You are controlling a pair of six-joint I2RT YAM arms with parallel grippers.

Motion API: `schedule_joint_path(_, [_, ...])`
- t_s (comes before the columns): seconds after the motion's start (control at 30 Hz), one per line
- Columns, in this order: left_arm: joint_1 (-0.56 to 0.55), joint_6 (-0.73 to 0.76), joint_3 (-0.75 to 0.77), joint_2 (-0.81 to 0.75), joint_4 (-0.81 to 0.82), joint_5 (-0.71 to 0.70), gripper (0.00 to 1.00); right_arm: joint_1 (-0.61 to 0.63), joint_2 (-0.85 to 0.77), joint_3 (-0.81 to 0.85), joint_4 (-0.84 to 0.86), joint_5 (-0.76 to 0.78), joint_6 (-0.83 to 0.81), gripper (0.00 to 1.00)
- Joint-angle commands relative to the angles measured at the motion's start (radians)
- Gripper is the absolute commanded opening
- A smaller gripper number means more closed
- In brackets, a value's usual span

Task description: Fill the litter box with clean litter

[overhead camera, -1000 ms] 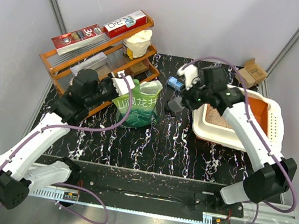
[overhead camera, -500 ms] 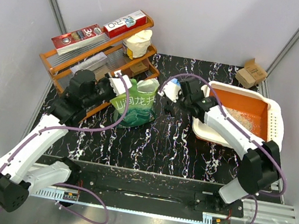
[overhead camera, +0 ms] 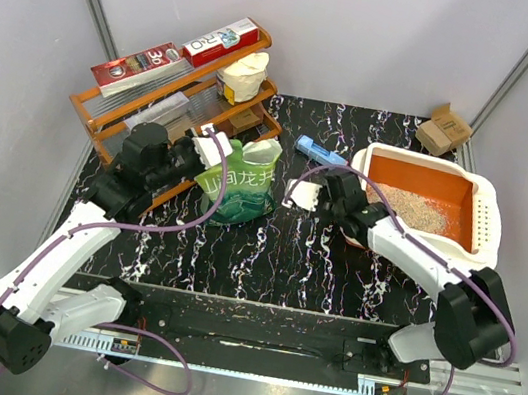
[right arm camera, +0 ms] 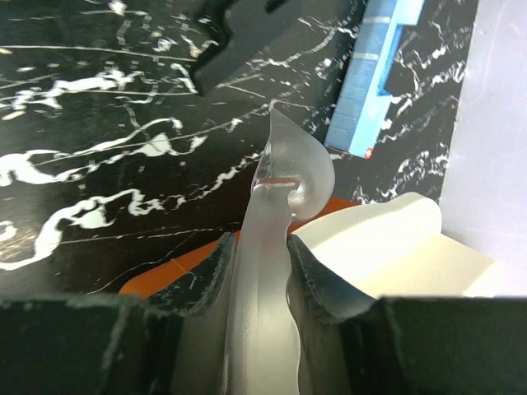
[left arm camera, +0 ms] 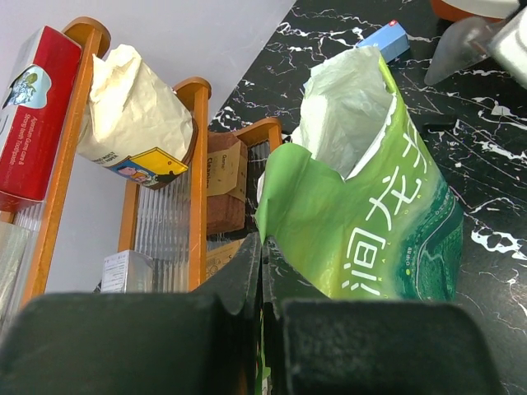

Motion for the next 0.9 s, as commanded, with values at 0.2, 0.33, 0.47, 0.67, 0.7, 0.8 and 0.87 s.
schedule_joint_path(0.2, [0.008, -0.014, 0.049, -0.01, 0.074, 0.016, 0.0, 0.011, -0.151, 0.026, -0.415, -0.386, 0.012, 0.42])
schedule_joint_path(0.33, [0.008, -0.012, 0.054, 0.003, 0.074, 0.024, 0.0, 0.011, -0.162, 0.04, -0.536, -0.437, 0.05, 0.56])
schedule_joint_path(0.47, [0.008, -0.018, 0.057, 0.018, 0.089, 0.027, 0.0, 0.011, -0.16, 0.037, -0.609, -0.417, 0.067, 0.59])
schedule_joint_path(0.67, [0.008, -0.017, 0.063, 0.036, 0.088, 0.03, 0.0, 0.011, -0.192, 0.011, -0.629, -0.403, 0.101, 0.62])
schedule_joint_path(0.7, [0.008, -0.017, 0.066, 0.041, 0.088, 0.033, 0.0, 0.011, -0.194, 0.009, -0.629, -0.411, 0.113, 0.64])
schedule_joint_path(0.8, [0.008, -0.02, 0.079, 0.05, 0.077, 0.038, 0.0, 0.011, -0.203, 0.001, -0.633, -0.428, 0.15, 0.73])
schedule_joint_path(0.87, [0.006, -0.017, 0.086, 0.053, 0.066, 0.044, 0.0, 0.009, -0.212, 0.0, -0.645, -0.428, 0.164, 0.75])
